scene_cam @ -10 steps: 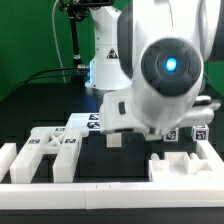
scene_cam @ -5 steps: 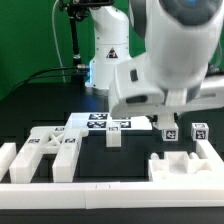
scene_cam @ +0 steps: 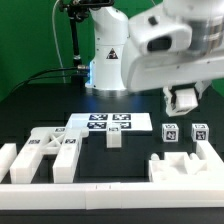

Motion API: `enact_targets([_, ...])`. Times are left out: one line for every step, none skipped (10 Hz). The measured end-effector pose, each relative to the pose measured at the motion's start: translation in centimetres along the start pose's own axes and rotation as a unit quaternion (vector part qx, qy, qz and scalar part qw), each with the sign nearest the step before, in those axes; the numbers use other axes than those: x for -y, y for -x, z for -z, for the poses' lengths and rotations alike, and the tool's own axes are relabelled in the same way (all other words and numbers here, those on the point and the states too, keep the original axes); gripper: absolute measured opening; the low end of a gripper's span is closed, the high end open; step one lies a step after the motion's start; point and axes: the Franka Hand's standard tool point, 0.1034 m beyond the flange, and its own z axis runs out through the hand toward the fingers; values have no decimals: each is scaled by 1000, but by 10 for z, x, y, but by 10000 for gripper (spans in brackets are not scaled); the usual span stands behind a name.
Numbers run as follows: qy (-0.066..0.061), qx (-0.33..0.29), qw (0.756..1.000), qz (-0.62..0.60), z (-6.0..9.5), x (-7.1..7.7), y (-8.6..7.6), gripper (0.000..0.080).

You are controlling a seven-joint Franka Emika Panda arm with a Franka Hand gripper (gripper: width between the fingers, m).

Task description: Assemble chair

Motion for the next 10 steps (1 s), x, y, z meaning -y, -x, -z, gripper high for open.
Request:
enact_targets([4, -28, 1000, -1, -3, -2, 8, 285])
enact_targets([6, -47, 999, -2, -2, -3, 6, 285])
enact_targets([13, -96, 995, 1, 0, -4, -5, 285])
enact_targets([21, -147, 989, 12, 3, -2, -15, 285])
enact_targets([26, -194, 980, 20, 11, 0, -28, 285])
enact_targets([33, -247, 968, 32, 19, 1, -42, 285])
enact_targets([37, -291, 955, 36, 22, -1, -51, 285])
enact_targets([35, -321, 946, 22, 20, -4, -49, 285])
enact_targets([40, -337, 940, 26, 18, -5, -47, 285])
enact_targets([47, -372, 927, 27, 21, -8, -50, 285])
